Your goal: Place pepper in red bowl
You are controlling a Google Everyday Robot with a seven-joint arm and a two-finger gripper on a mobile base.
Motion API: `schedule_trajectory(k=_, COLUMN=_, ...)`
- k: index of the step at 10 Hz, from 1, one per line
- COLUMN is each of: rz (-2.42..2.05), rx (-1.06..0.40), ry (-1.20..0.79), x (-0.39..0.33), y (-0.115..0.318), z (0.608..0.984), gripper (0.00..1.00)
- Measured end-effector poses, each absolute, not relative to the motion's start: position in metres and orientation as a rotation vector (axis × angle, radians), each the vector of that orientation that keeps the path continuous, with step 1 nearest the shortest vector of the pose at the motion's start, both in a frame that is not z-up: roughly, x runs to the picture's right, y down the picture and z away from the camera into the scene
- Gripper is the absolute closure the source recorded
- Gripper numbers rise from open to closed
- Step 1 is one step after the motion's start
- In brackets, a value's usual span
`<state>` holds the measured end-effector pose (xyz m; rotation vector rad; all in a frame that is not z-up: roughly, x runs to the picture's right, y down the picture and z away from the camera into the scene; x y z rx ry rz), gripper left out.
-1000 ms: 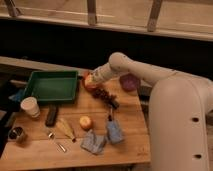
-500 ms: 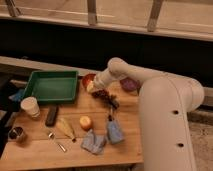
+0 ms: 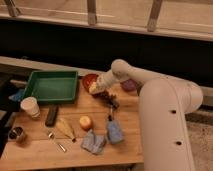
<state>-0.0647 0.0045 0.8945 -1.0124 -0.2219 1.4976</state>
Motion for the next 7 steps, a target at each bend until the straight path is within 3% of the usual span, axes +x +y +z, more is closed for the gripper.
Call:
schedule_trajectory(k=3, rz=1.483, rx=-1.008, ry=-0.235, x=-0.072, y=-0.003, z=0.899, gripper=0.26)
schedule_trajectory(k=7, rz=1.483, rx=-0.950, ry=-0.254, x=-0.062, y=-0.025, z=0.898, gripper=0.24)
